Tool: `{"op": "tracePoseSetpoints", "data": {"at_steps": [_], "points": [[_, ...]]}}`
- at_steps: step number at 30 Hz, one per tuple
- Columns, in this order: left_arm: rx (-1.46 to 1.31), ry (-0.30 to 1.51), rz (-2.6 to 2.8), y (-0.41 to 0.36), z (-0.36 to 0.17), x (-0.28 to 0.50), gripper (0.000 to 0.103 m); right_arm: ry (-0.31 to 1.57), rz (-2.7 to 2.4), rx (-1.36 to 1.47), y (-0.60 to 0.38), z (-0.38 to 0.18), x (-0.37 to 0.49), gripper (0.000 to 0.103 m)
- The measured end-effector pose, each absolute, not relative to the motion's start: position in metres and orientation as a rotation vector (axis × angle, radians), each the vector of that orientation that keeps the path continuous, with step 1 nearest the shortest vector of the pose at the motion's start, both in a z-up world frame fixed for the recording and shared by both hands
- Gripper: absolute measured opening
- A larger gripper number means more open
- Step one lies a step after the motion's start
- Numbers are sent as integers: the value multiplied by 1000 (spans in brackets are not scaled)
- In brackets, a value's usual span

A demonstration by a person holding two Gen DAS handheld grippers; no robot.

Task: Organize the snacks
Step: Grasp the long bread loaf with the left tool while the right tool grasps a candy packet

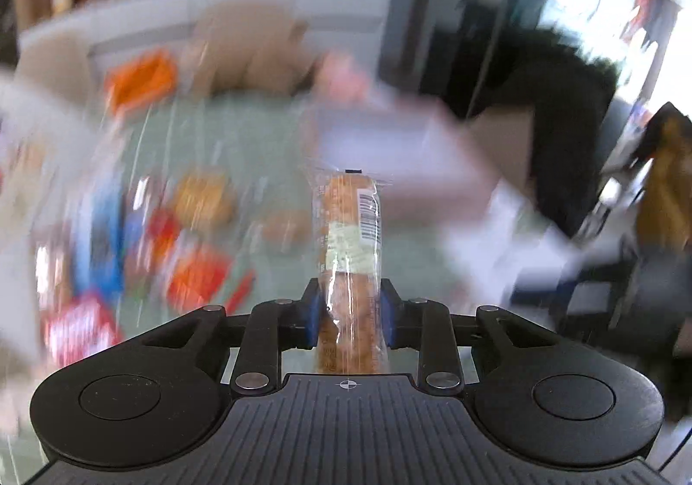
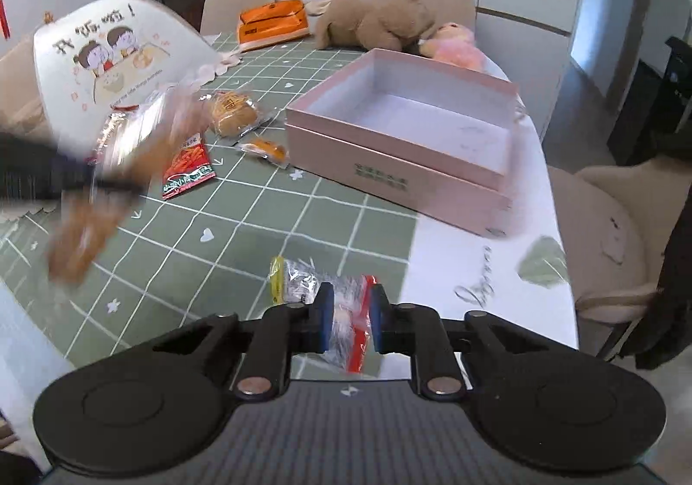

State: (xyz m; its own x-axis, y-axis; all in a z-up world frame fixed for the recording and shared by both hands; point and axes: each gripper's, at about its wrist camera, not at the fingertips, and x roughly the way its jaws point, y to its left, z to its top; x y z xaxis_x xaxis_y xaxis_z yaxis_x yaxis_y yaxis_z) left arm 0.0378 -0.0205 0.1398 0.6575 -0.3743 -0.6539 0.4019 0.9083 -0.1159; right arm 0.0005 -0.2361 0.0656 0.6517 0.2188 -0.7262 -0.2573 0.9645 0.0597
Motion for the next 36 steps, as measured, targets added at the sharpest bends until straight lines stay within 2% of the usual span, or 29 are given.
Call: {"op": "tracePoseSetpoints", "data": {"at_steps": [2, 3, 4, 5, 6, 7, 9, 13, 15, 17, 18, 20, 21, 24, 27, 30, 32, 34, 36], "points": [[23, 653, -466, -34, 172, 55, 31, 807, 258, -22, -248, 69, -7, 17], [9, 630, -476, -40, 185, 64, 31, 808, 253, -7, -253, 69, -9, 23], [-10, 613, -484, -44, 194, 73, 31, 812, 246, 11, -257, 69, -11, 42], [-24, 604, -493, -49, 201, 82, 31, 813, 234, 30, -261, 67, -14, 56], [-31, 597, -503, -55, 205, 91, 31, 803, 212, 48, -265, 66, -17, 78], [-29, 591, -510, -60, 208, 98, 31, 786, 187, 63, -265, 64, -19, 84], [-29, 579, -525, -68, 208, 112, 31, 767, 153, 109, -265, 56, -19, 84], [-121, 584, -573, -77, 204, 148, 31, 847, 186, 201, -240, 32, 10, 84], [-185, 608, -602, -83, 197, 183, 32, 883, 181, 157, -216, 21, 21, 84], [-247, 705, -613, -87, 178, 227, 34, 917, 164, 37, -190, 11, 30, 85], [-287, 735, -595, -84, 167, 242, 35, 918, 149, -28, -181, 10, 31, 83], [-327, 738, -577, -70, 154, 248, 35, 928, 157, -74, -176, 13, 30, 70], [-333, 727, -575, -62, 152, 246, 35, 939, 170, -73, -178, 16, 29, 59], [-348, 694, -551, -30, 147, 226, 35, 965, 164, -80, -191, 29, 26, 56], [-321, 659, -477, 12, 141, 198, 35, 905, 175, -48, -213, 63, 28, 55], [-345, 709, -373, 48, 120, 164, 35, 781, 151, -36, -230, 108, 48, 56], [-365, 758, -348, 62, 103, 149, 35, 673, 101, -97, -229, 131, 77, 61], [-356, 791, -319, 72, 90, 130, 35, 632, 96, -98, -228, 141, 109, 83], [-329, 807, -285, 79, 84, 117, 35, 668, 63, -61, -227, 141, 150, 83]]}}
